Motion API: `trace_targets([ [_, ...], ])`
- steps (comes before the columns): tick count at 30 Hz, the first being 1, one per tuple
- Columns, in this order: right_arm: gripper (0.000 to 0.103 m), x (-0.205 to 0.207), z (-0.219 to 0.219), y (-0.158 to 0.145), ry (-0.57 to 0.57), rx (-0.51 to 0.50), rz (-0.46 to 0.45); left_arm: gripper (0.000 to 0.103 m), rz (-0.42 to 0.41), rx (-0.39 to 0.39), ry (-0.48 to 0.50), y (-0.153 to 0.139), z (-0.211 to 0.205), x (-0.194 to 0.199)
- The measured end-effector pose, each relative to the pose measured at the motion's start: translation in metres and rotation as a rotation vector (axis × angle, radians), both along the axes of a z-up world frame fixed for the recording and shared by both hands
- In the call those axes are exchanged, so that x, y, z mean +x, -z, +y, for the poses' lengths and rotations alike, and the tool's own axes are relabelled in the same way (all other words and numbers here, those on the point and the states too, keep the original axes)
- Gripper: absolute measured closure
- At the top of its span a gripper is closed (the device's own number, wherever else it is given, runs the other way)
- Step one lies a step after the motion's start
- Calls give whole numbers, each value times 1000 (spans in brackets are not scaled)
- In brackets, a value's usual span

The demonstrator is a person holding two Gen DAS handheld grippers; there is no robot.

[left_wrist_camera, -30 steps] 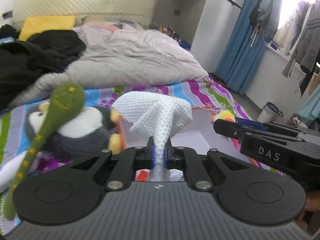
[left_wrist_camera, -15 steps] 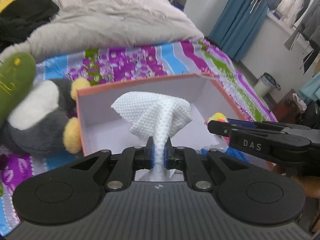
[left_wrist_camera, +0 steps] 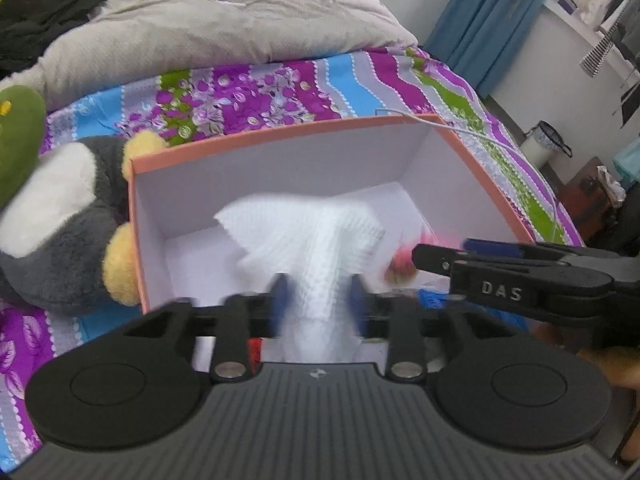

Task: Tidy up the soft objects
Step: 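Open the right tool to drop the chick while the left tool releases the tissue into the box, then withdraw both open tools up and away from the box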

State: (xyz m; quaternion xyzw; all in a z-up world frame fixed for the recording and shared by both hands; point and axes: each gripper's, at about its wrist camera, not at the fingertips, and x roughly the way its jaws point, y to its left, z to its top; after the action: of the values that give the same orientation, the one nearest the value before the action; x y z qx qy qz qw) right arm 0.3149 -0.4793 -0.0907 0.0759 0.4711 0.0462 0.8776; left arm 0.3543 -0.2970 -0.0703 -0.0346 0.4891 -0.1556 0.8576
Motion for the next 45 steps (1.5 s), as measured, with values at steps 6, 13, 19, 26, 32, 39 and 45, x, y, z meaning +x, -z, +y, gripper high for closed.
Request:
trace_targets([
  [6, 39, -14, -1, -22, 14, -3, -41, 57, -40, -6, -10, -19, 6, -11],
  [13, 39, -43, 5, -70, 21, -5, -126, 57, -106, -24, -10, -61, 16, -38],
  [19, 39, -82, 15, -115, 27, -6, -207, 55, -179, -44, 0, -103, 29, -76],
  [26, 39, -140, 28, -162, 37, -10, -299, 54, -261, -78, 4, -148, 50, -134],
  [32, 39, -194, 44, -192, 41, -6, -376, 52, -348, -95, 2, -181, 70, -191],
  [39, 39, -242, 63, -206, 49, 1, -421, 50, -399, -86, 19, -203, 88, -248],
  [45, 39, -275, 77, -206, 57, -23, -452, 48, -408, -91, 20, -210, 102, -286],
])
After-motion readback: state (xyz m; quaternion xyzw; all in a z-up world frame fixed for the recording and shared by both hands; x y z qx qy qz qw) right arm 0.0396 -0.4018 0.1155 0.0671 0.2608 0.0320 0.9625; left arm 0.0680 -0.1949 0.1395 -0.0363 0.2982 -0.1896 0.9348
